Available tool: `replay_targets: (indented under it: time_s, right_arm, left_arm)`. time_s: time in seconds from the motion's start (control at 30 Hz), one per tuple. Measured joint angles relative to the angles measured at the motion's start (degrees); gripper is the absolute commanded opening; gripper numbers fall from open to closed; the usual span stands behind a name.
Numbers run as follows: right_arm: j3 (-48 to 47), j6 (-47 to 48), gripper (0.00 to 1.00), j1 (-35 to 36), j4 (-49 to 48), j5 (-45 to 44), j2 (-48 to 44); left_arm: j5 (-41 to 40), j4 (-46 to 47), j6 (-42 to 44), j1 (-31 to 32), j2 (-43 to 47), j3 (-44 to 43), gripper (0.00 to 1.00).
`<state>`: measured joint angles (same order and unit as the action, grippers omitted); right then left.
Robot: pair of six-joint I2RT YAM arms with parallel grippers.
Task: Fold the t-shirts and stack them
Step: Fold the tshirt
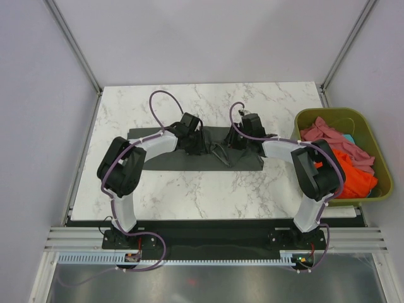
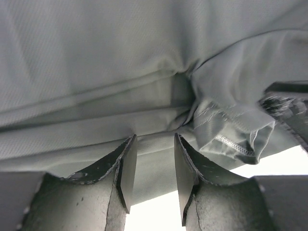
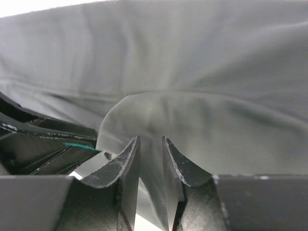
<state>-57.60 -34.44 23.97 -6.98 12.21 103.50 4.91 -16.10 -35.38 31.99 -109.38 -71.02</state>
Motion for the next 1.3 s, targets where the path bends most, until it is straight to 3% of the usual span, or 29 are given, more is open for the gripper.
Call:
replay_targets:
  time_s: [0.4,0.67,0.97,1.3]
  right_arm:
    - [-0.72,3.78,0.26,5.4,1.79,-2.43,3.43]
    - [-1.92,5.7,0.24,5.2,4.83,-5.38,2.08]
    - [-2.43,5.77,0.22,5.18,5.77,-7.17,-1.14]
    - [-0.11,5.77,0.2,3.96,7.13,-10.19,-1.31]
  left_arm:
    - [1.97,0.02,-2.64,-1.46,5.64,1.84,0.52]
    - [9.75,0.66,-2.54,-1.64,3.04,-4.04,0.52]
    - [11.63,1.33,-1.99,-1.62,-3.28,-4.85,0.42]
    - [8.92,1.2,-1.42,-1.62,-5.51,-3.65,0.37]
